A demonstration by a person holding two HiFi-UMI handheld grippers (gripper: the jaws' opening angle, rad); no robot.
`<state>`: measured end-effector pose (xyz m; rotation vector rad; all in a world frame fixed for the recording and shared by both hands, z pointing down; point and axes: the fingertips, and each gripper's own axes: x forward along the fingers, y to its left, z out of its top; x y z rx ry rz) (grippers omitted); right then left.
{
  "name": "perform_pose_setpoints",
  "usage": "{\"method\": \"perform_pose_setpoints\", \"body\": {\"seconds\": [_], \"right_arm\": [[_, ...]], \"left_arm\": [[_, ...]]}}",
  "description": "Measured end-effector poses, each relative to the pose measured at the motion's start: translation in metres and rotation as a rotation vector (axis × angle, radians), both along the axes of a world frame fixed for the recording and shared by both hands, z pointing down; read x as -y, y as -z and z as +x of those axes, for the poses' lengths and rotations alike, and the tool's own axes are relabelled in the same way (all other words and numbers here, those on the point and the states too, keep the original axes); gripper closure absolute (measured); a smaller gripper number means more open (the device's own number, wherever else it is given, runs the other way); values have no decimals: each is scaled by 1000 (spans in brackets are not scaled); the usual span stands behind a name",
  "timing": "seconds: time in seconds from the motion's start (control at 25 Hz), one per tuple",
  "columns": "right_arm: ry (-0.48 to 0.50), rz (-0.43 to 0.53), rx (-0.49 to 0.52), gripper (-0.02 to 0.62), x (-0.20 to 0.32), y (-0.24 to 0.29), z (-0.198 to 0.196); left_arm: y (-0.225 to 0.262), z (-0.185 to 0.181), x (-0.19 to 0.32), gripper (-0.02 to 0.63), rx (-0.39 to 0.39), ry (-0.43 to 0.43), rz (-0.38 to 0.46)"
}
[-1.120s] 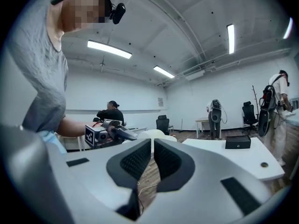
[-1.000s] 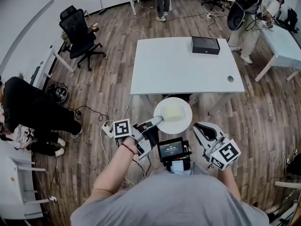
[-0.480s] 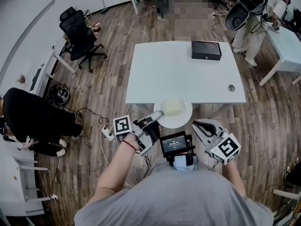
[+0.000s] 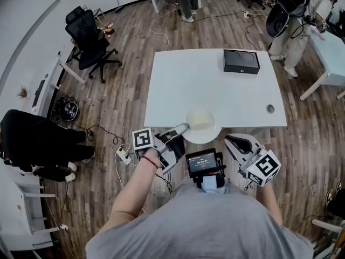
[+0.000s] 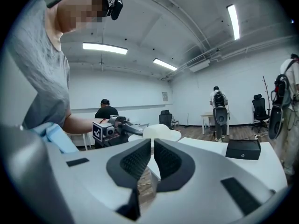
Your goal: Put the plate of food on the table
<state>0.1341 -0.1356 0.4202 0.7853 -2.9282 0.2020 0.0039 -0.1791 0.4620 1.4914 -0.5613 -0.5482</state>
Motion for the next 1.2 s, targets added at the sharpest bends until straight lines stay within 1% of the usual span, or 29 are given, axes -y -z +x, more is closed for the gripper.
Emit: {"method": "perform_pose_setpoints", "body": {"seconds": [0.2,0.32,0.48,0.76,0.92,1.2], "right_arm": [[-28,-3,15,561,45,1,-21],[-43,7,9,561,73,1,-35],[-57,-4,21,561,108,-5,-57],[-107,-29,36,561,141,-17,-71],[-112,-48,35,561,154,-25,-70],[-111,-72,29,561,182,-43,-64]], "left_arm": [[-11,-21,47,565,3,-19,-21],[-15,-32,77,565,12,-45,-16],[-22,-51,115,565,17,-65,-17],[-49,-67,161,565,53,-108,-22],[-68,-65,177,565,27,-119,-29],[-116,-58,203,565,-34,-145,-14]]}}
